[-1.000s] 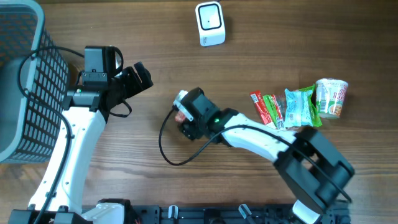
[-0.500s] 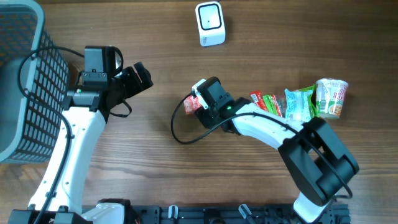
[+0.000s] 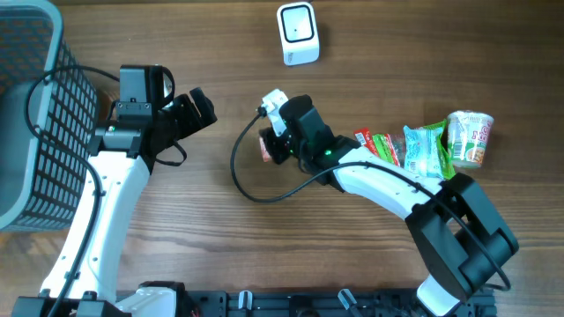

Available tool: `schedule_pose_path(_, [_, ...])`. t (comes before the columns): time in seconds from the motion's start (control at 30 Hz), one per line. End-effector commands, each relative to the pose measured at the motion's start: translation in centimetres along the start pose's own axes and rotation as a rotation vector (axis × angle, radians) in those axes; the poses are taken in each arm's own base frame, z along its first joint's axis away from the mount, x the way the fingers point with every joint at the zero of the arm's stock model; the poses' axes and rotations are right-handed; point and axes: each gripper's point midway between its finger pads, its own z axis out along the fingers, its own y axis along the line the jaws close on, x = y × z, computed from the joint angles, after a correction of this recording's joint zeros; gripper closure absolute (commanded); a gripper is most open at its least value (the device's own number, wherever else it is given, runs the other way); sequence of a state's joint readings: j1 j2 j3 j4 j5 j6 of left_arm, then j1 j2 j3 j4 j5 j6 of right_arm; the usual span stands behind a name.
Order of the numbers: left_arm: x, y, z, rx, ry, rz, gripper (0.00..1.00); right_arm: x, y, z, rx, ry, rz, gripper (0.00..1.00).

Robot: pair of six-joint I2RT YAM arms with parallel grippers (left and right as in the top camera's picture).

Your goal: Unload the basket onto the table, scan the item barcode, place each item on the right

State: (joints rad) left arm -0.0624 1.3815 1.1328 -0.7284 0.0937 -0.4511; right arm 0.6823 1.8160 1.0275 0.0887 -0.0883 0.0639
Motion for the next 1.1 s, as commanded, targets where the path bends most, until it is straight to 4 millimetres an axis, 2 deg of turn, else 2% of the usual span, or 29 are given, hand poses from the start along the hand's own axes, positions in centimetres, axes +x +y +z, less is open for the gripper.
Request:
schedule_pose_path(0.0, [-0.3, 0.2, -0.2, -0.005, -0.014, -0.001, 0.00, 1.3, -1.1, 1.9, 0.047, 0.016, 0.078, 0.75])
schedule_pose_path(0.1, [-0.3, 0.2, -0.2, -0.005, -0.014, -0.001, 0.00, 2.6, -2.1, 2.7, 0.082, 0.043, 0.109, 0.81])
schedule_pose_path(0.27, [-0.3, 0.2, -0.2, -0.005, -0.014, -0.001, 0.00, 3.5, -5.2, 0.3, 0.166, 0.111, 0.235, 0.82])
schedule_pose_path(0.37, [-0.3, 0.2, -0.2, -0.005, -0.014, -0.001, 0.00, 4.9, -4.7, -0.6, 0.135, 0.185, 0.252, 0.81])
schedule_pose_path(0.43, [-0.3, 0.2, -0.2, -0.005, -0.014, -0.001, 0.00, 6.3, -3.6, -1.2, 0.080, 0.258, 0.267, 0.80])
schedule_pose_path(0.5, [-0.3, 0.2, -0.2, -0.005, -0.014, -0.001, 0.00, 6.8, -2.7, -2.0, 0.044, 0.297, 0.277, 0.80])
schedule_pose_path(0.57, [-0.3, 0.2, -0.2, -0.005, -0.014, -0.001, 0.00, 5.9, -1.6, -3.7, -0.007, 0.296, 0.282, 0.78])
schedule_pose_path(0.67, [-0.3, 0.2, -0.2, -0.005, -0.014, -0.001, 0.00, 2.7, -1.1, -6.8, -0.019, 0.207, 0.259, 0.75])
schedule_pose_path(0.7, [-0.3, 0.2, -0.2, -0.005, -0.014, -0.001, 0.00, 0.8, -0.9, -8.2, -0.027, 0.145, 0.248, 0.67])
schedule_pose_path(0.73, [-0.3, 0.2, -0.2, -0.005, -0.014, -0.001, 0.00, 0.1, -0.8, -8.9, -0.030, 0.122, 0.236, 0.58])
schedule_pose_path(0.8, [-0.3, 0.2, -0.2, -0.005, -0.014, -0.001, 0.00, -0.3, -0.3, -9.2, -0.043, 0.108, 0.179, 0.41])
schedule_pose_path(0.87, [-0.3, 0.2, -0.2, -0.005, -0.014, -0.001, 0.00, -0.1, 0.4, -9.0, -0.038, 0.112, 0.080, 0.34])
schedule_pose_path(0.97, [-0.3, 0.2, -0.2, -0.005, -0.014, -0.001, 0.00, -0.4, 0.3, -8.8, 0.077, 0.104, -0.059, 0.32])
schedule_pose_path(1.07, [-0.3, 0.2, -0.2, -0.005, -0.014, -0.001, 0.00, -1.1, 2.0, -7.8, 0.125, 0.117, -0.168, 0.29])
